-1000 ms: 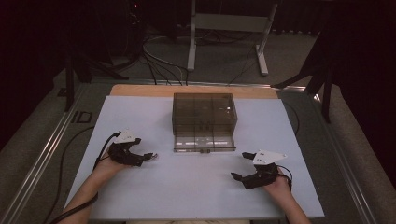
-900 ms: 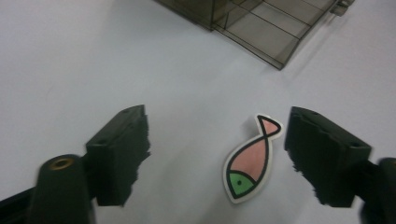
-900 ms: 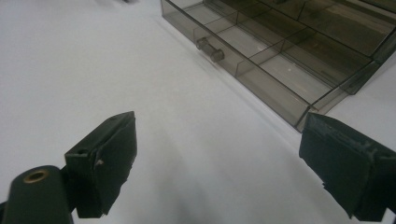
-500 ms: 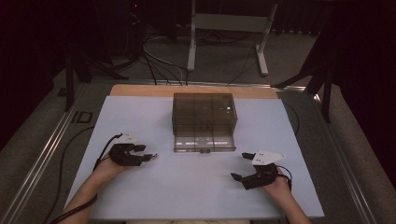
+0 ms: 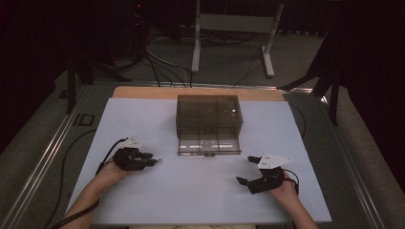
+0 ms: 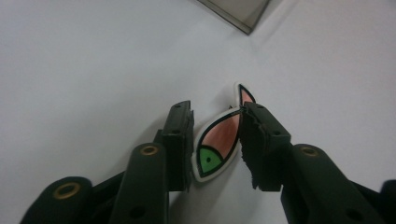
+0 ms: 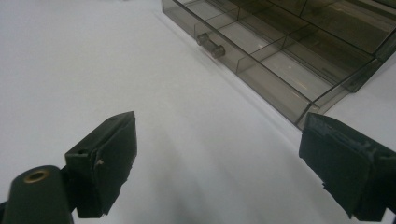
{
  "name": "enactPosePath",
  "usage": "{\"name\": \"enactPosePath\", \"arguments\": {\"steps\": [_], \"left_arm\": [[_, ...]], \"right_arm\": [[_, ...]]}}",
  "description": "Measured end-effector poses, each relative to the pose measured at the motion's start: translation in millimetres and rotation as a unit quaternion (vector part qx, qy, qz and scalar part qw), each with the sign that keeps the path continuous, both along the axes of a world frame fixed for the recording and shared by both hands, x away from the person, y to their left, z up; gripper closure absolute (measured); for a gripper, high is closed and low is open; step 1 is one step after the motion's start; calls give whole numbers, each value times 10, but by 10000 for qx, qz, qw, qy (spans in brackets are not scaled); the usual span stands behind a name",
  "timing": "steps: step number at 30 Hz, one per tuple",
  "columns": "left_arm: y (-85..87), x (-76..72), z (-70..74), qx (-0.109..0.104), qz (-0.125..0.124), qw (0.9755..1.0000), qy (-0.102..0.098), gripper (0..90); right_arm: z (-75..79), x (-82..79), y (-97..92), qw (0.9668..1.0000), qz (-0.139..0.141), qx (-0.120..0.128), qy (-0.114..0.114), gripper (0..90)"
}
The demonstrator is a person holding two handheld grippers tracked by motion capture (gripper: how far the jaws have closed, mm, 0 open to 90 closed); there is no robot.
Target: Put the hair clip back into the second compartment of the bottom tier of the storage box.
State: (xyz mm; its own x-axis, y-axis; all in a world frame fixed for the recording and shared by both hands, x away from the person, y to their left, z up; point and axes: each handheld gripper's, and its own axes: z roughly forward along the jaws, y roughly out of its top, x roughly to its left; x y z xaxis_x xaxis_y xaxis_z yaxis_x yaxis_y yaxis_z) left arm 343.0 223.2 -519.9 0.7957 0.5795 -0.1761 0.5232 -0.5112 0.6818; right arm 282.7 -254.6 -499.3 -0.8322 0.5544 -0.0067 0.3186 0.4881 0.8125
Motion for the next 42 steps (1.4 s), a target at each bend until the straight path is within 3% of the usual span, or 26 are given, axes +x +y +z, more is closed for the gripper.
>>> {"name": "enactPosePath", "arguments": {"steps": [9,16,30,38,42], "left_arm": [[-66,-50,7,201,-268,9993,-175,767],[-95,-67,2,244,-305,9990,-206,831],[-98,-72,-5,188,-175,9996,-101,840],[-89,-51,-2,155,-220,9996,-68,844],[-92,-50,-1,156,-152,9996,-153,843]], "right_arm": [[1,2,1,10000,-3,5,8,113],[-1,2,5,10000,6,-7,9,113],[-4,4,14,10000,30,-32,30,114],[-5,8,15,10000,29,-20,31,114],[-4,7,14,10000,28,-18,29,114]]}}
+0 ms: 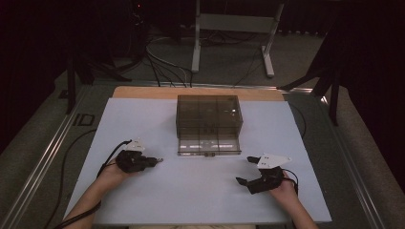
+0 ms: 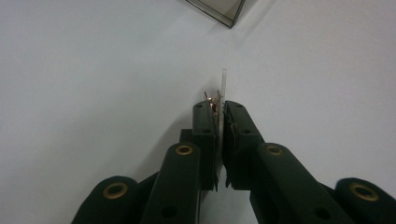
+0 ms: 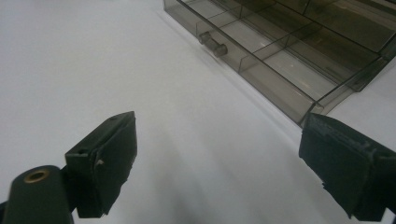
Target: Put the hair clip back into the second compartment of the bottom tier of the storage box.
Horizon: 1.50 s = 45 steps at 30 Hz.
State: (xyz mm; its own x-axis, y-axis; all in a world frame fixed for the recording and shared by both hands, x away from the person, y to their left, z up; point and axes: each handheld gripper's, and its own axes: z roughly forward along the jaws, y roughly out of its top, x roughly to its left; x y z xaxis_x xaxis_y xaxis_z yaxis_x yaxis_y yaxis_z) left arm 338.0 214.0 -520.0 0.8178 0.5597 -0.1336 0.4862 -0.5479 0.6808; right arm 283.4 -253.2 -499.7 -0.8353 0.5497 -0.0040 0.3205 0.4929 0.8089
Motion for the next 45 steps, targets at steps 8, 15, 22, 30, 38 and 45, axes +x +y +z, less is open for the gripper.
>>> {"name": "enactPosePath", "arguments": {"steps": [8,15,22,30,38,45], "left_arm": [[3,14,31,-48,26,10000,37,844],[5,-2,104,-142,-25,9999,55,844],[6,-7,170,-239,-114,9996,107,843],[-13,-16,229,-328,-193,9992,138,843],[-43,-21,283,-372,-307,9987,157,843],[-79,-22,359,-439,-415,9980,198,843]], "right_arm": [[3,-1,-7,10000,-17,8,9,114],[5,-3,-9,10000,-15,11,6,114],[3,-3,-12,10000,-2,4,8,114],[5,-6,-13,10000,3,15,2,114],[7,-6,-18,10000,2,13,-2,114],[8,-7,-18,10000,3,15,-7,114]]}}
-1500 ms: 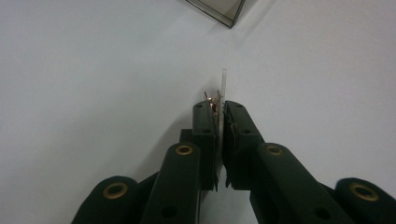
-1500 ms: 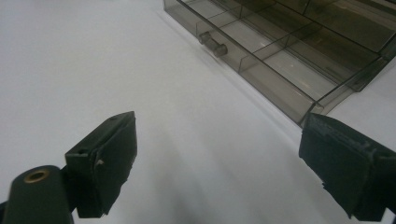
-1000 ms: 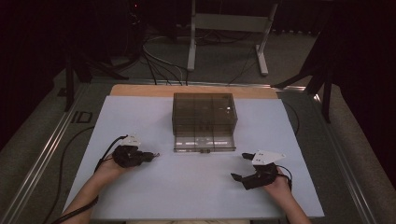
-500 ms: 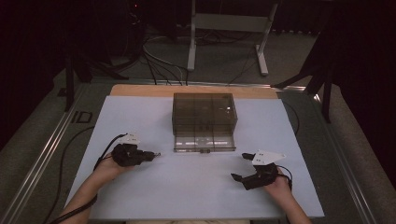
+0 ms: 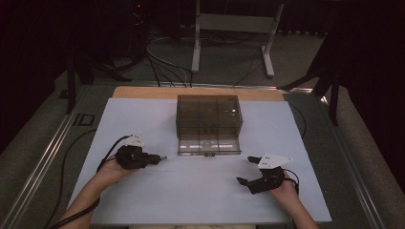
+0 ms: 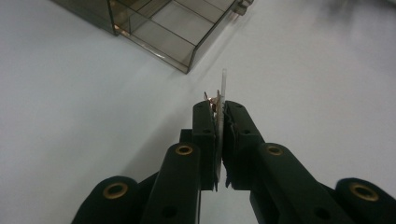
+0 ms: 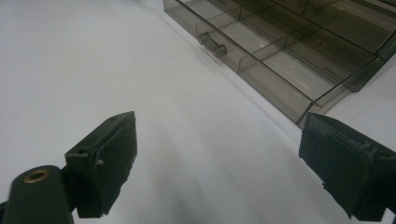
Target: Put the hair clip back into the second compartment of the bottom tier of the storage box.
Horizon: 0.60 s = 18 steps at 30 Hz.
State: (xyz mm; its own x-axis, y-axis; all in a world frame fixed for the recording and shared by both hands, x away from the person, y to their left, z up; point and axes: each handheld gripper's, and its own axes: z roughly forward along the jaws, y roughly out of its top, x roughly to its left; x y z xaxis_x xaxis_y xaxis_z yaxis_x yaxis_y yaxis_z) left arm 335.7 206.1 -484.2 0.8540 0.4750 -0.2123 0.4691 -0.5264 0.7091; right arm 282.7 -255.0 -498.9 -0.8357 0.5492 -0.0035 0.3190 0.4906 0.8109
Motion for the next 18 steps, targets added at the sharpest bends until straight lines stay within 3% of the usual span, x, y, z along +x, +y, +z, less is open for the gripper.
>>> {"name": "enactPosePath", "arguments": {"steps": [18], "left_arm": [[-97,22,96,-109,-196,9997,94,843]], "right_arm": [[2,1,-2,10000,6,4,1,114]]}}
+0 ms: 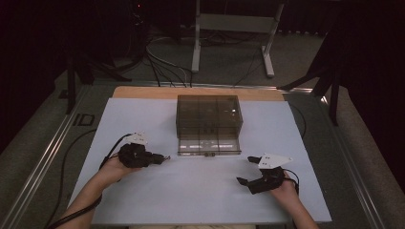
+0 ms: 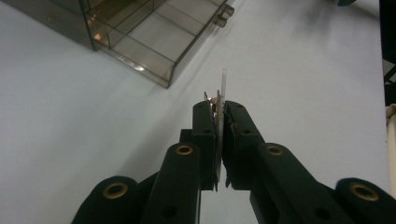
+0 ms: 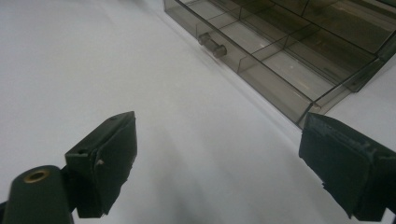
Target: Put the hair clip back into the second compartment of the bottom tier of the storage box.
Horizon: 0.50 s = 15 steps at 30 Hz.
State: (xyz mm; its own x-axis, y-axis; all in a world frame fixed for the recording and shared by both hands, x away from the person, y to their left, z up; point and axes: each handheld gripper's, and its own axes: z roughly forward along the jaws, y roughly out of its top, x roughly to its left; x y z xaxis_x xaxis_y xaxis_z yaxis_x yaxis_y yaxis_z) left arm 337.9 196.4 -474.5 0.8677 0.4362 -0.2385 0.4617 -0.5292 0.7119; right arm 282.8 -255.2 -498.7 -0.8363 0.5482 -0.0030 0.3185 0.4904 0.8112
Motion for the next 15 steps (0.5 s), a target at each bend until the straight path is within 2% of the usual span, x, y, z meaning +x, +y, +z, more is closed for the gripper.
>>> {"name": "enactPosePath", "arguments": {"steps": [8,15], "left_arm": [[-49,28,57,-72,-64,10000,-8,843],[-108,53,93,-50,-85,10000,-4,843]], "right_arm": [[3,-2,0,10000,4,0,-9,114],[4,-3,0,10000,8,1,-4,114]]}}
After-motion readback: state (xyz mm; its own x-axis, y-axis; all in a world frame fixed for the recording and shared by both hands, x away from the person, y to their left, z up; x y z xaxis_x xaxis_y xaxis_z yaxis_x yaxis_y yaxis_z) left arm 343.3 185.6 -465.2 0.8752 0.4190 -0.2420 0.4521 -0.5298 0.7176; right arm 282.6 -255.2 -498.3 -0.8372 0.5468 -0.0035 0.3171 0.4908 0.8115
